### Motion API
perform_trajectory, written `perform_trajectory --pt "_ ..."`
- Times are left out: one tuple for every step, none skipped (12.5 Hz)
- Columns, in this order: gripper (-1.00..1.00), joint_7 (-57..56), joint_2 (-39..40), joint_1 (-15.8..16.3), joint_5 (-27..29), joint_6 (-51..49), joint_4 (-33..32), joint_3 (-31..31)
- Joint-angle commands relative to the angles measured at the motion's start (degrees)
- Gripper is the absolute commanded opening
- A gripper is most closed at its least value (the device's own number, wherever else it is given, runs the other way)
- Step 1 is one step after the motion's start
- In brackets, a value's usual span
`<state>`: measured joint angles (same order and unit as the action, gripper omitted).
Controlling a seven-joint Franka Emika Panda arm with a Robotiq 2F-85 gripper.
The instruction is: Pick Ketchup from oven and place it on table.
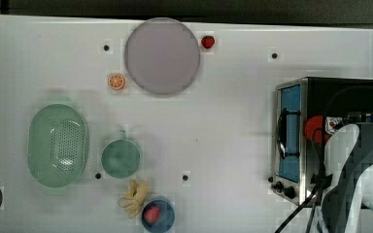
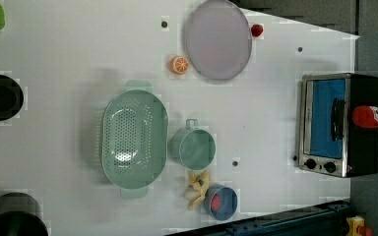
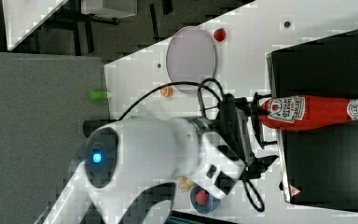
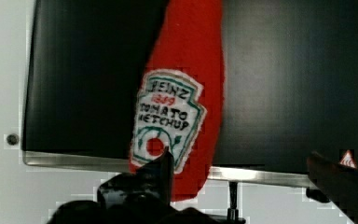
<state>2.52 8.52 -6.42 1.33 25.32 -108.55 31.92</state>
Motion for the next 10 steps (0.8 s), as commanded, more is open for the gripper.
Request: perform_trajectory --pt "1.00 -0.02 3.52 -0.46 4.25 4.15 1.99 0.93" --pt "1.00 -0.02 4.76 -0.77 5.60 4.14 1.64 0.93" --pt "1.00 -0.02 5.67 -1.13 6.33 4.09 1.10 0.95" --pt "1.00 -0.02 6.25 -1.40 6.86 4.36 0.47 0.89" --pt "1.00 -0.02 6.57 -1.41 7.60 5.30 -0.08 0.85" --pt "1.00 -0.02 6.69 -1.43 7.91 6.53 -0.93 0.85" --pt "1.00 -0.02 6.68 -1.44 8.60 8.32 -1.94 0.81" --pt "1.00 -0.02 6.68 -1.44 8.79 10.16 -2.83 0.78" --pt "1.00 -0.02 6.68 -1.43 8.78 11.16 -3.64 0.75" --pt "1.00 -0.02 6.65 -1.43 8.78 11.26 -4.16 0.78"
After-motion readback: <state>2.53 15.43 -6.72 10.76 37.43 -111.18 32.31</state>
